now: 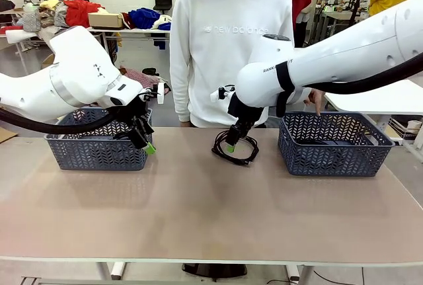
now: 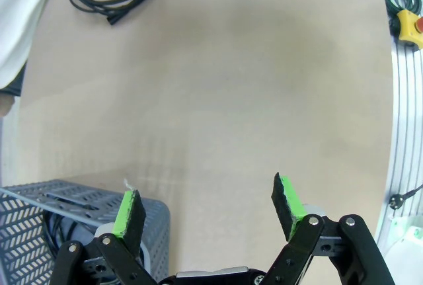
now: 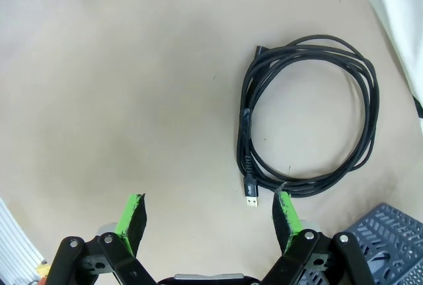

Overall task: Organize the cables according to human instructions.
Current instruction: Pick up a bundle of cables and place it in the basket indicated by the human.

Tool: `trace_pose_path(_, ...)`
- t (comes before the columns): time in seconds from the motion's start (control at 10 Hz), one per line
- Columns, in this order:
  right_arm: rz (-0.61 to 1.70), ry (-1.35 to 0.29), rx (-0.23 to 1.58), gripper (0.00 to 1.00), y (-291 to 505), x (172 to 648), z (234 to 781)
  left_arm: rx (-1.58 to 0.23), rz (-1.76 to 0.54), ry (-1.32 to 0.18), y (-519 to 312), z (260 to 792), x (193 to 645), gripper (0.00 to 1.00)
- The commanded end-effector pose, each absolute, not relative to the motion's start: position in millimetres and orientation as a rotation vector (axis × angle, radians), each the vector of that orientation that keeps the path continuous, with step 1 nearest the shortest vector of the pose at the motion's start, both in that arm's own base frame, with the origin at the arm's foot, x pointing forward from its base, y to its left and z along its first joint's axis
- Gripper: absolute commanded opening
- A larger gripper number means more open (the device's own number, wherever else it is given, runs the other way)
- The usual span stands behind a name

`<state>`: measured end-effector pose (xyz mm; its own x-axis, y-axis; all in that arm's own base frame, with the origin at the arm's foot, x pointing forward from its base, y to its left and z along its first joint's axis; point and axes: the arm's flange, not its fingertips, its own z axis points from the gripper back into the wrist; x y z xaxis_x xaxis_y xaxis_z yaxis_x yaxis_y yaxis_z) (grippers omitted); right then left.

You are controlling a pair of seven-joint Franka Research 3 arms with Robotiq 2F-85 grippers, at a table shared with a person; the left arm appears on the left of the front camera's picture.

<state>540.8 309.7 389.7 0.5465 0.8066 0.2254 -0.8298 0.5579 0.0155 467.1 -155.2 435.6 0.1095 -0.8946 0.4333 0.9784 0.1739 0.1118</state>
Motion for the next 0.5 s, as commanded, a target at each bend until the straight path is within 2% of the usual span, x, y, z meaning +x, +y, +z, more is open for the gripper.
trace_pose_path(0.0, 1.005, -0.193, 0.084, 1.0, 320.6, 560.8, 376.3, -0.227, -1.404, -0.449, -152.0, 436.8, 467.8, 1.0)
trace_pose_path(0.4, 1.047, -0.134, 0.051, 1.0, 336.3, 575.4, 348.7, -0.227, -1.404, -0.449, -152.0, 436.8, 467.8, 1.0)
